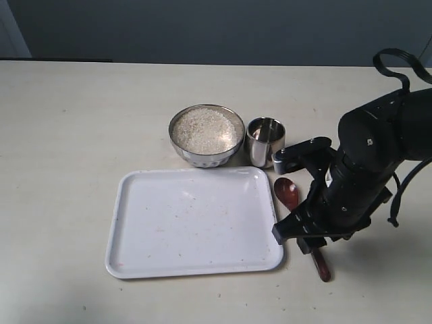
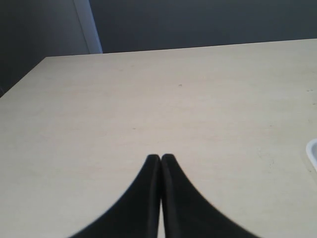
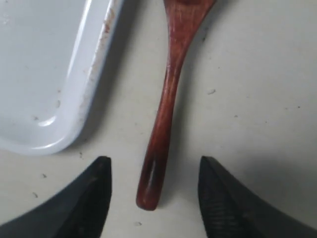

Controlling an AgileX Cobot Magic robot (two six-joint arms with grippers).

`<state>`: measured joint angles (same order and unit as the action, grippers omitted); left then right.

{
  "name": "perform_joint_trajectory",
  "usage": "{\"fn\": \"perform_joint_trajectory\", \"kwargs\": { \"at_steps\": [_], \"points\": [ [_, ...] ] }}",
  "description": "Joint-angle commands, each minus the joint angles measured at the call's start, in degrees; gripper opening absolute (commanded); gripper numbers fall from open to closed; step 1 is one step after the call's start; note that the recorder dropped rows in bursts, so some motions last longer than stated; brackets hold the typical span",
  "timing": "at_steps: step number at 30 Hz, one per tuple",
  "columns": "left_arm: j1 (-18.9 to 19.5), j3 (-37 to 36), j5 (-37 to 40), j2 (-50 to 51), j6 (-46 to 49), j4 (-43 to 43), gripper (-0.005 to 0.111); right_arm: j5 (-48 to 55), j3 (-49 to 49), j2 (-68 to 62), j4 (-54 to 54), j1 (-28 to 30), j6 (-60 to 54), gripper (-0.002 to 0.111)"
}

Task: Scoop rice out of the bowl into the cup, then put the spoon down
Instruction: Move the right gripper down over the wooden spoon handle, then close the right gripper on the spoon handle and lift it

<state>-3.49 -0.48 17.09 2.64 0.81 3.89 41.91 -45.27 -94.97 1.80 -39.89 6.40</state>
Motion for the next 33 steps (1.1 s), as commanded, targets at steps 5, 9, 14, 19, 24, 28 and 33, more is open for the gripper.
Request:
{"fn": "perform_joint_trajectory", "kwargs": {
  "at_steps": [5, 9, 14, 19, 24, 28, 33],
  "points": [
    [-0.10, 0.48, -0.63, 0.06, -0.26, -0.01, 0.001, -0.69, -0.14, -0.27, -0.33, -0.13, -0.24, 0.030],
    [-0.10, 0.48, -0.63, 0.06, -0.26, -0.01, 0.001, -0.69, -0.14, -0.27, -0.45, -0.13, -0.24, 0.036],
    [-0.10, 0.48, -0.63, 0.06, -0.26, -0.01, 0.001, -3.13, -0.03, -0.67, -1.14, -0.13, -0.24, 0.044],
    [-0.10, 0.48, -0.63, 0.06, -0.26, -0.01, 0.001, -3.88, -0.03, -2.66, -1.12, -0.13, -0.12, 0.044],
    [-0.10, 0.48, -0.63, 0.06, -0.26, -0.01, 0.001, -3.28, -0.03, -4.90, -0.78, -0.13, -0.12, 0.044],
    [-0.10, 0.48, -0.46, 0.06, -0.26, -0.01, 0.001, -3.45, -0.03, -4.90, -0.10, -0.13, -0.12, 0.044],
    [-0.10, 0.48, -0.46, 0.06, -0.26, -0.01, 0.001, -3.89, -0.03, -6.45, -0.10, -0.13, -0.12, 0.044]
  ]
}}
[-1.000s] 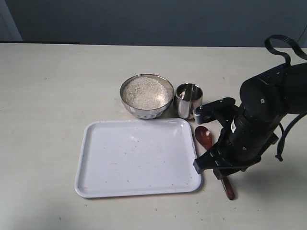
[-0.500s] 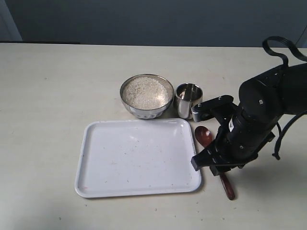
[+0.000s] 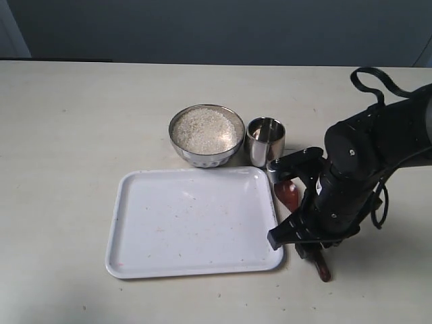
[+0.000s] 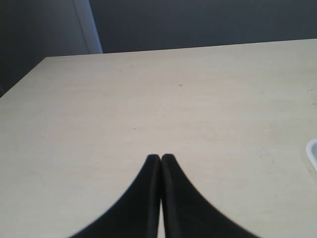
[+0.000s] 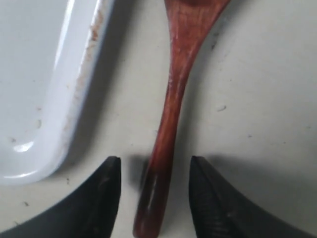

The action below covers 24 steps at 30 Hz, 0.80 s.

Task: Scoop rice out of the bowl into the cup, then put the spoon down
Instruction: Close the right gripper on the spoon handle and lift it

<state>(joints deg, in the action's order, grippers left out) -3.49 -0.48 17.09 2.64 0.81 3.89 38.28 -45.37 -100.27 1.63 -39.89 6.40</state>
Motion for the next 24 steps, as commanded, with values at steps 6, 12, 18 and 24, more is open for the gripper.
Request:
{"fn": "perform_joint_trajectory", "kwargs": {
  "at_steps": [6, 12, 18, 24],
  "points": [
    [-0.10, 0.48, -0.46, 0.06, -0.26, -0.01, 0.001, -0.26, 0.06, -3.44, 0.06, -0.13, -0.12, 0.041],
    [-0.10, 0.48, -0.46, 0.06, -0.26, -0.01, 0.001, 1.48, 0.06, -3.67, 0.06, -0.13, -0.34, 0.001],
    [-0.10, 0.48, -0.46, 0.06, -0.26, -0.01, 0.001, 9.22, -0.45, -2.48, -3.35, -0.13, -0.85, 0.000],
    [-0.10, 0.48, -0.46, 0.06, -0.26, -0.01, 0.001, 15.99, -2.09, 1.03, -3.90, -0.13, -4.33, 0.000]
  ]
}}
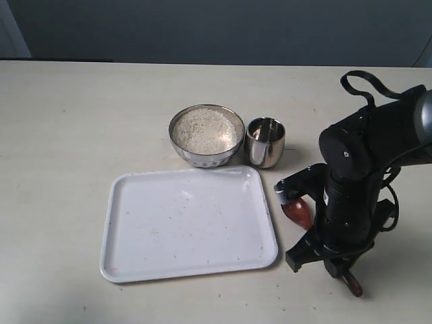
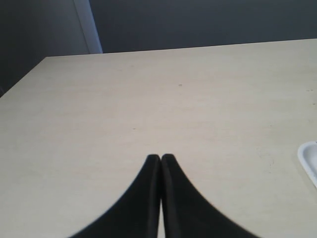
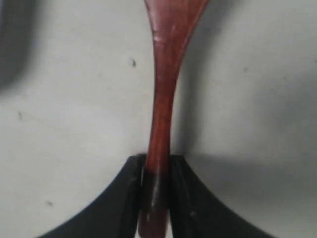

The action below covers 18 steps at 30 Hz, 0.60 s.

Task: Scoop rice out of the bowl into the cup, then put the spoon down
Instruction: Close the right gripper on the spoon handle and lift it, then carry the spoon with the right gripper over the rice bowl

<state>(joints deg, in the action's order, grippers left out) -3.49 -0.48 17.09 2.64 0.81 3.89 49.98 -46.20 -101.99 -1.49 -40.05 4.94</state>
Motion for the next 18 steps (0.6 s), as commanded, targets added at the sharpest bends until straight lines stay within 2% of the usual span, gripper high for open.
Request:
{"fn": "perform_joint_trajectory", "kwargs": {
  "at_steps": [1, 9, 18],
  "points": [
    [-0.10, 0.48, -0.46, 0.06, -0.26, -0.01, 0.001, 5.59, -1.68, 3.59, -0.79, 0.02, -3.51, 0.000],
    [-0.10, 0.48, -0.60, 0.06, -0.26, 0.10, 0.001, 16.22, -9.21, 10.24, -1.33, 0.02, -11.64, 0.000],
    [-0.10, 0.48, -0.60, 0.06, -0.26, 0.10, 0.001, 19.98, -24.39, 5.02, -13.08, 0.02, -15.72, -0.001]
  ]
}}
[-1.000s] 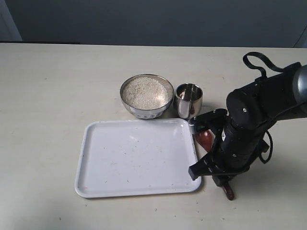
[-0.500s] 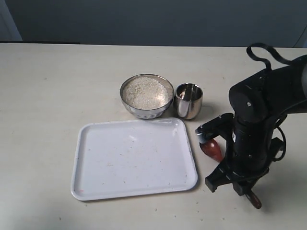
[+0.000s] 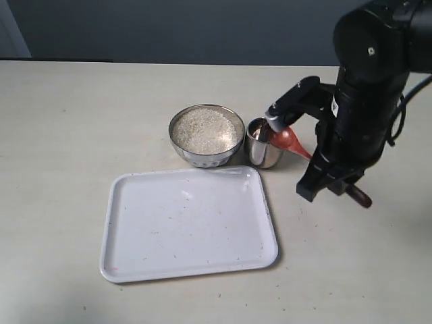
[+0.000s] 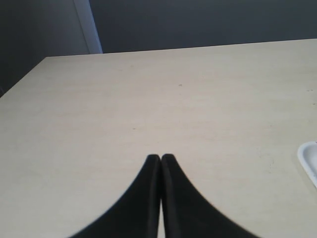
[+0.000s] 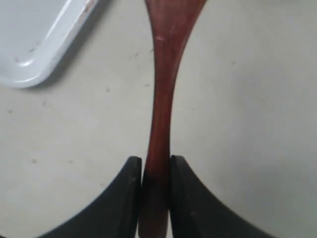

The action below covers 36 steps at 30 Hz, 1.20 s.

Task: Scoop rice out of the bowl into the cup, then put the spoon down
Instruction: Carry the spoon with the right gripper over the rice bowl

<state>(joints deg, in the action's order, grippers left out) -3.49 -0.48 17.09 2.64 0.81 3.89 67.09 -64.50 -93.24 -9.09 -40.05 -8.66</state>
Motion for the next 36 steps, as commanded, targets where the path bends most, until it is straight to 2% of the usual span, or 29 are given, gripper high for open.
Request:
{"fn": "perform_joint_trajectory", "kwargs": {
  "at_steps": [1, 6, 13, 15, 24, 36],
  "points": [
    [-0.10, 0.48, -0.60, 0.06, -0.26, 0.10, 0.001, 2.87, -8.01, -4.84, -6.95, 0.02, -2.12, -0.001],
    [-0.10, 0.48, -0.60, 0.06, -0.26, 0.10, 0.001, 2.87, -16.66, -11.19, -8.18, -0.60, -4.02, -0.001],
    [-0.10, 0.48, -0.60, 0.06, -0.26, 0.10, 0.001, 2.87, -23.87, -20.52, -14.60, -6.94, -7.39, -0.001],
    [-0.10, 0.48, -0.60, 0.06, -0.26, 0.10, 0.001, 2.87, -23.86, -21.57, -18.96, -8.34, -7.39, -0.001],
    [-0.10, 0.48, -0.47, 0.06, -0.26, 0.10, 0.001, 2.87, -23.86, -22.32, -25.98, -9.99, -9.72, -0.001],
    [-0.10, 0.48, -0.47, 0.06, -0.26, 0.10, 0.001, 2.87, -23.76, -26.52, -50.24, -13.52, -11.79, -0.001]
  ]
}}
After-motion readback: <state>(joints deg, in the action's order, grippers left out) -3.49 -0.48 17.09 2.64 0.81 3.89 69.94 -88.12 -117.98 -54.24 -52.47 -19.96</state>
